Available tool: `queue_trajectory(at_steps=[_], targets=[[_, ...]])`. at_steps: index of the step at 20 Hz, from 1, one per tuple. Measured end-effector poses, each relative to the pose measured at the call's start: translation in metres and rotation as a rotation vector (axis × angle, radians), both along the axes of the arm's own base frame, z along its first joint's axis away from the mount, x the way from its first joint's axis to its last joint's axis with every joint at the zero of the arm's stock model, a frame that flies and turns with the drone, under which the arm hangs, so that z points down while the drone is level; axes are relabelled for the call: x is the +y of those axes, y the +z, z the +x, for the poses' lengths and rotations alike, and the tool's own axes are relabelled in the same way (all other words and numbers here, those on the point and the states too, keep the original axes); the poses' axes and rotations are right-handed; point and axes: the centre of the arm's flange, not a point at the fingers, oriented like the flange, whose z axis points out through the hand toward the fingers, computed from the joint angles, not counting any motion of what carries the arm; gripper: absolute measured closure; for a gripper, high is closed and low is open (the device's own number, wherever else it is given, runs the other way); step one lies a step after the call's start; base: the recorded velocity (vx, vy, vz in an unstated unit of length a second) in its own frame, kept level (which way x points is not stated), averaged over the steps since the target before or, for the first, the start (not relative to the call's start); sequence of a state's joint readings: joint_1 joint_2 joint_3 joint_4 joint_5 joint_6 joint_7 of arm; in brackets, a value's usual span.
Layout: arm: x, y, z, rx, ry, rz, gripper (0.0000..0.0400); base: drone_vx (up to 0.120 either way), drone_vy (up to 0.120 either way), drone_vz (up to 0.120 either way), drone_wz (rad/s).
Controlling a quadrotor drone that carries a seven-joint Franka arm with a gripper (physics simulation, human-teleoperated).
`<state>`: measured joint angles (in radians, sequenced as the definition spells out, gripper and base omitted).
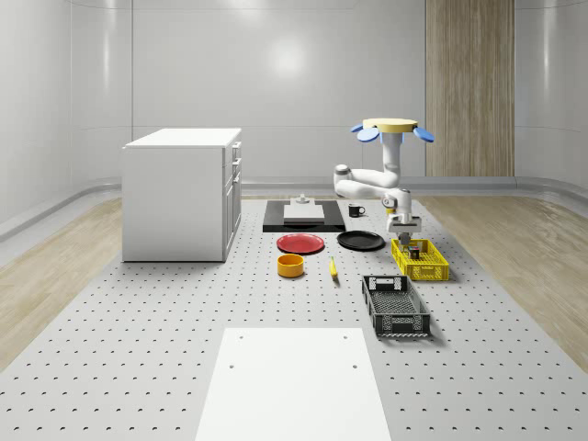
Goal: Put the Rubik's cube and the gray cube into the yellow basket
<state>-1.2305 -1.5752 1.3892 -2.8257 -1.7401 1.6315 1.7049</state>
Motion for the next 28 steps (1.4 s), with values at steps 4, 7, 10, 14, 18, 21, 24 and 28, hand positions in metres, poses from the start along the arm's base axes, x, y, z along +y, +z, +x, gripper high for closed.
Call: queue_trajectory(at_steps=[4,7,10,14,18,21,24,28], targets=[[0.0000,0.0000,0.0000,0.000,0.000,0.000,0.0150,0.000,0.120,-0.050,0.000],[0.0000,0.0000,0.0000,0.000,0.000,0.000,0.0150,0.000,0.120,-0.120,0.000],[0.0000,0.0000,0.0000,0.000,0.000,0.000,0.0150,0.000,0.120,-0.120,0.000],[0.0000,0.0000,0.0000,0.000,0.000,0.000,0.0150,0.010,0.020,-0.110,0.000],[0.0000,0.0000,0.0000,0.000,0.000,0.000,0.0150,0.120,0.000,0.000,0.000],[0.0000,0.0000,0.0000,0.000,0.000,0.000,0.0150,0.080,0.027,0.000,0.000],[0.0000,0.0000,0.0000,0.000,0.000,0.000,0.0150,0.000,0.120,0.000,0.000],[0.0000,0.0018,0.0000,0.000,0.000,0.000,0.0150,0.000,0.050,0.000,0.000]])
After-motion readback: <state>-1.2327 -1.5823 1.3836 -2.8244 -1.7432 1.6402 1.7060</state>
